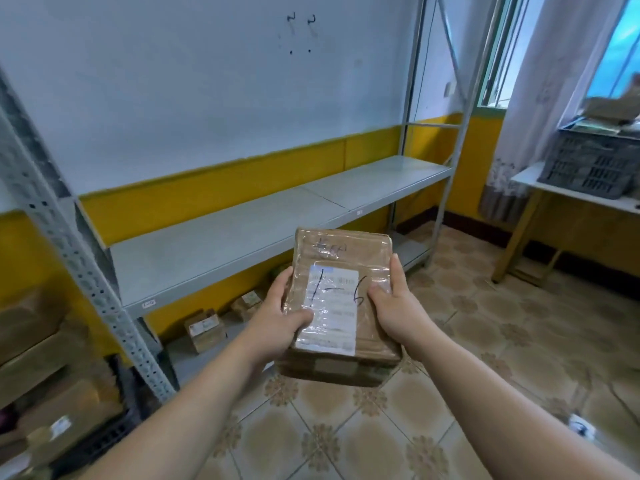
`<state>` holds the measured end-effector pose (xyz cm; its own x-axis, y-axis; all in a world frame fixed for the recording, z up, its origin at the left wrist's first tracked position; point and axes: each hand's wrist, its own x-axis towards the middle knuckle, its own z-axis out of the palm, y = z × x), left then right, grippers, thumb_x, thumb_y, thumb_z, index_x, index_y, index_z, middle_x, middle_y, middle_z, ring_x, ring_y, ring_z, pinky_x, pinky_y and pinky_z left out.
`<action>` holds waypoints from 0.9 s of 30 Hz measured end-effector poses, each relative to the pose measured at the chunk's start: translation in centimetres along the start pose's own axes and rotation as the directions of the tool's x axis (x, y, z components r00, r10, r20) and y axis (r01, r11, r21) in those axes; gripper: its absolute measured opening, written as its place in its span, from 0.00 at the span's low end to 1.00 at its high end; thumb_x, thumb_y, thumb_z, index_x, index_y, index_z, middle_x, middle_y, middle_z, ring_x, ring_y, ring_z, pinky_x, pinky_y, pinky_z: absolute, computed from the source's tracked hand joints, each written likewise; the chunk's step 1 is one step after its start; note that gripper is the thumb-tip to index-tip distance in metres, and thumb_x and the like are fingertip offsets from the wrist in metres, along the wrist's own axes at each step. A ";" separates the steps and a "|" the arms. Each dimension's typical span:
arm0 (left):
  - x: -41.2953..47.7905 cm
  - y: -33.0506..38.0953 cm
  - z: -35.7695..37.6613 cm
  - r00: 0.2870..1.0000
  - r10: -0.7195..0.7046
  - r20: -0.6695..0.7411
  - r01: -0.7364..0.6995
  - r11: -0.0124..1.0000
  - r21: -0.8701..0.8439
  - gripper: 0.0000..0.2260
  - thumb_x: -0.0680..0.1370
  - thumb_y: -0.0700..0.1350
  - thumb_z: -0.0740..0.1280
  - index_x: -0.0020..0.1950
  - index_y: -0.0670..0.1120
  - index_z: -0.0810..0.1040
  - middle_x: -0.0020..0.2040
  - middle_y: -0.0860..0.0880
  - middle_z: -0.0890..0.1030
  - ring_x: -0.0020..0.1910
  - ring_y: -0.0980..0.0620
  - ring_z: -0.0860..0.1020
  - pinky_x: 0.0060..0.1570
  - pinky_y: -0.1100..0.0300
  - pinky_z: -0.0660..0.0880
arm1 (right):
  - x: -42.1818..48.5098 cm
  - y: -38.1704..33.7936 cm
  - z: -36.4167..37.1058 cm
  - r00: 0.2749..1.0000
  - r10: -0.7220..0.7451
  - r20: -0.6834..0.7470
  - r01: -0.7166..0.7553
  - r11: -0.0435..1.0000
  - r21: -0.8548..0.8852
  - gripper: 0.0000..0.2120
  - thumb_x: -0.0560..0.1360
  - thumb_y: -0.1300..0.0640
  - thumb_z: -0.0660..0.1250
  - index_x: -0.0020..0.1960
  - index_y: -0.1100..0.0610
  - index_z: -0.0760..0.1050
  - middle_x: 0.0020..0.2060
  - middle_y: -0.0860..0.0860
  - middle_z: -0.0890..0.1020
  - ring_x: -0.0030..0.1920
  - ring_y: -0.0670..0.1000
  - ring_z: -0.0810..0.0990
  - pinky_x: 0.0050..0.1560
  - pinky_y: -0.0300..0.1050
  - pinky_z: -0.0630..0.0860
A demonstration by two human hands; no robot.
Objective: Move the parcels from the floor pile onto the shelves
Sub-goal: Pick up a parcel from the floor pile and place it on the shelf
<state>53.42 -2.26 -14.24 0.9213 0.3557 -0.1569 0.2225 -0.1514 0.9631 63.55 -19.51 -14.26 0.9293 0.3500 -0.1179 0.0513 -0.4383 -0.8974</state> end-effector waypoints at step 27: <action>32.1 -25.5 -10.5 0.829 -0.487 -0.273 0.455 0.873 -0.176 0.32 0.79 0.36 0.64 0.77 0.57 0.55 0.53 0.63 0.75 0.47 0.63 0.78 0.34 0.70 0.76 | 39.9 13.4 28.4 0.806 0.257 0.533 -0.129 0.956 -0.265 0.34 0.83 0.47 0.55 0.76 0.34 0.33 0.59 0.52 0.78 0.46 0.50 0.79 0.44 0.46 0.76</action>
<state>73.96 22.70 -41.56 0.5687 0.6205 -0.5399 0.5575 0.1918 0.8077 90.89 12.08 -43.04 0.5677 0.6106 -0.5521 0.0257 -0.6835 -0.7295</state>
